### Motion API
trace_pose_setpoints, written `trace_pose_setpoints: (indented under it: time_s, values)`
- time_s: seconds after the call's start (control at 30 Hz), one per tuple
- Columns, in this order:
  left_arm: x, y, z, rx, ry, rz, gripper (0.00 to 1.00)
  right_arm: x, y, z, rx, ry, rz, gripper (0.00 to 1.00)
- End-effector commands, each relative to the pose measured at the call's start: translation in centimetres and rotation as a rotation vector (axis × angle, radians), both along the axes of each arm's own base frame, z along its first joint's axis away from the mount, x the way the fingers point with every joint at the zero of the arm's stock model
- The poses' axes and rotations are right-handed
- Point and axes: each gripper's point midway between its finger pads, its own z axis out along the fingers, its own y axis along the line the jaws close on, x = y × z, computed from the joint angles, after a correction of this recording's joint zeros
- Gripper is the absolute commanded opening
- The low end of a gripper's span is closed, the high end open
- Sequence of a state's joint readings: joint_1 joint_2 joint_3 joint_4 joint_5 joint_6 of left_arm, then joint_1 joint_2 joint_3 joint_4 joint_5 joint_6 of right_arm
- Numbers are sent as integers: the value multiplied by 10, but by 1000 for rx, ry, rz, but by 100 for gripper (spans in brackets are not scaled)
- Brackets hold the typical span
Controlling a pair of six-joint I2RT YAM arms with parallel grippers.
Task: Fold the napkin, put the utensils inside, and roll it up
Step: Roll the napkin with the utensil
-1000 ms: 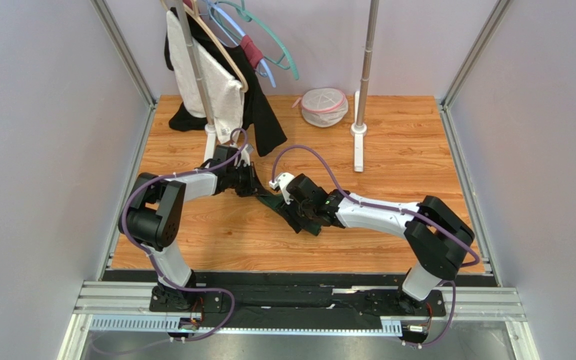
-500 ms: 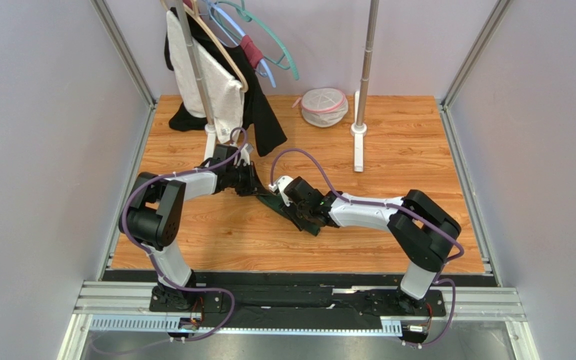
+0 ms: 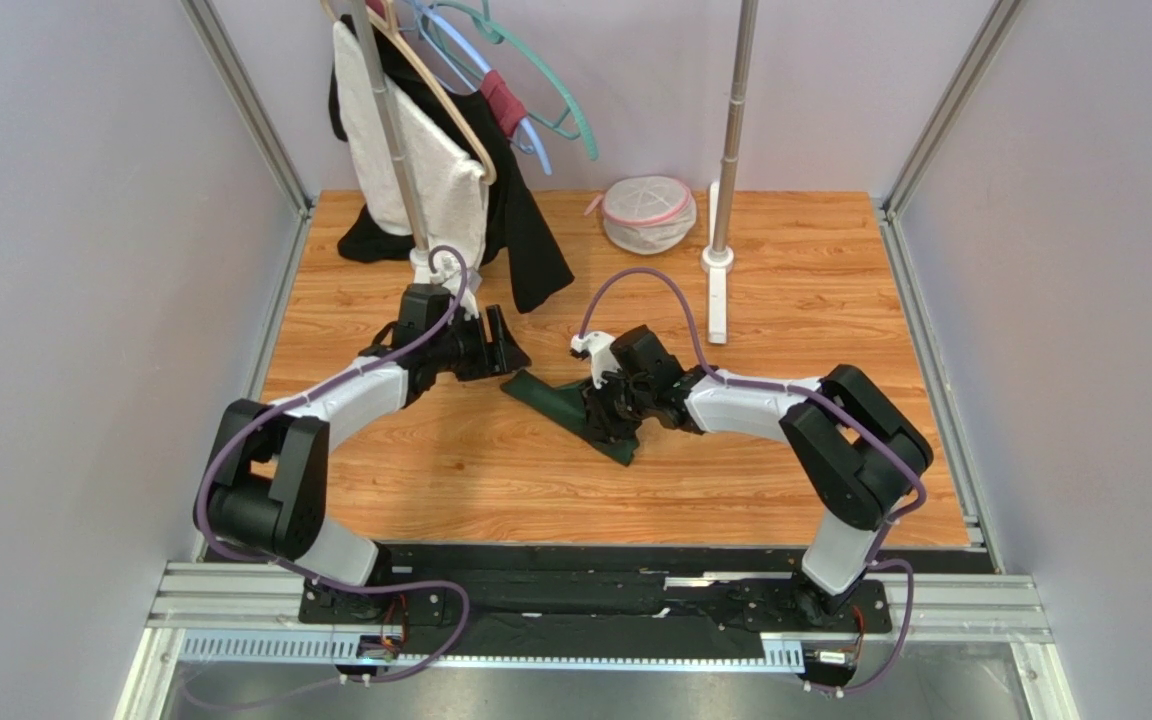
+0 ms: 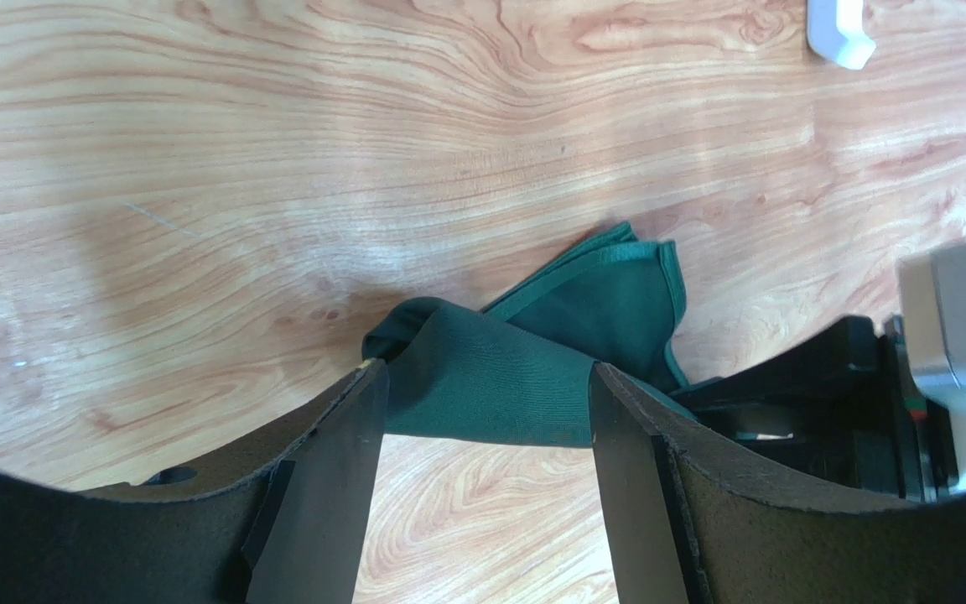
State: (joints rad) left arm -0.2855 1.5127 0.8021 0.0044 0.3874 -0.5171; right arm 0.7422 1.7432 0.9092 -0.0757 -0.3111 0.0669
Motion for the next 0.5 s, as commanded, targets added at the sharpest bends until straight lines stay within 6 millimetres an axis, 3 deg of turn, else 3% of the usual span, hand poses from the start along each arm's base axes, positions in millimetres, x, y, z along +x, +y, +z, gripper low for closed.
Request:
trace_pose_setpoints:
  time_s: [0.0,0.33,0.47]
  values:
    - [0,9,2,23,-48,27,68,-46,-13,-36,3,286,51,24]
    - [-7,5,-14,-8,-31,9,66,-44,-11,-40,49,422,42,24]
    - [-6,2,-20,-14,-19,1,61,-44,-11,-42,52,455,41,24]
